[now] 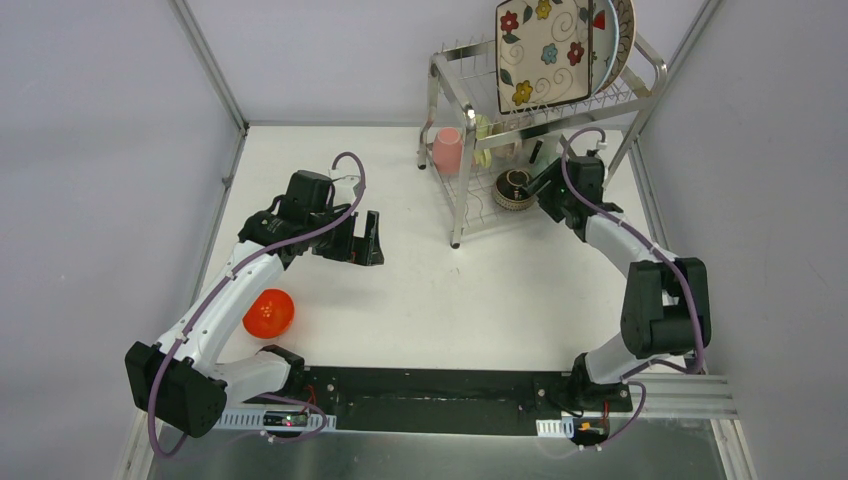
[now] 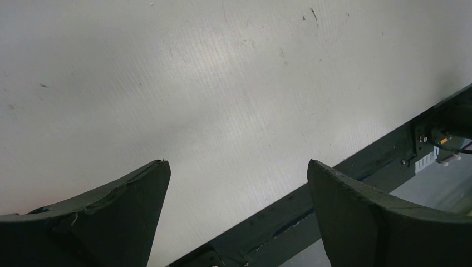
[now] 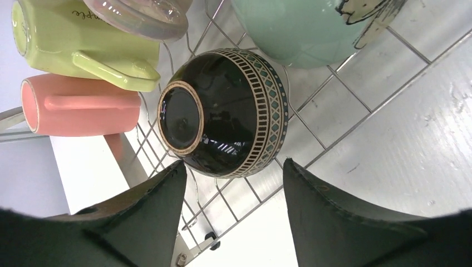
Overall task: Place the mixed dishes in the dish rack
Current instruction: Turn the bowl upside down on the dish rack.
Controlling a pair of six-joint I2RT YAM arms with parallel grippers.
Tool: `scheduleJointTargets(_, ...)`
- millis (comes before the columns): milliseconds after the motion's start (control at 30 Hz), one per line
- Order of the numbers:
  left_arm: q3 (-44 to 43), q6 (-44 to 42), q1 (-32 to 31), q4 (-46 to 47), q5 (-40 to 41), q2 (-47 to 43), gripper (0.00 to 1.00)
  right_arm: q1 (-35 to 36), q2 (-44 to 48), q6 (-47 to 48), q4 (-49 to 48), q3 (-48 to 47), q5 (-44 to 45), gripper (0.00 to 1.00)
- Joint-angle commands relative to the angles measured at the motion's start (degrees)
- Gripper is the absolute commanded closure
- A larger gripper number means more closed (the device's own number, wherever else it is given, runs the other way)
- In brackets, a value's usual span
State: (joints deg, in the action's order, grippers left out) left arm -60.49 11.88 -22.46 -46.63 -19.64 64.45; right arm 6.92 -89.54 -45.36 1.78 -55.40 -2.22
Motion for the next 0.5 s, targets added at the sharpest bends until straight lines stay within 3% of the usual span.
scheduleJointTargets(0,0.0,-1.1,0.1,1.8,1.2,-1.3,0.01,-0.4,3.7,3.9,2.5,-2.8,1.6,0.35)
scheduleJointTargets(167,-0.3,-0.4,0.5,1.0,8.8,-2.5,0.01,-0.5,6.6,6.6,3.5,-0.7,0.1,0.35)
scheduleJointTargets(467,1.0,6.3,0.6,-0.4,19.0,-3.8,0.01,-0.4,18.9,13.3,8.4,6.6,0.7,0.27)
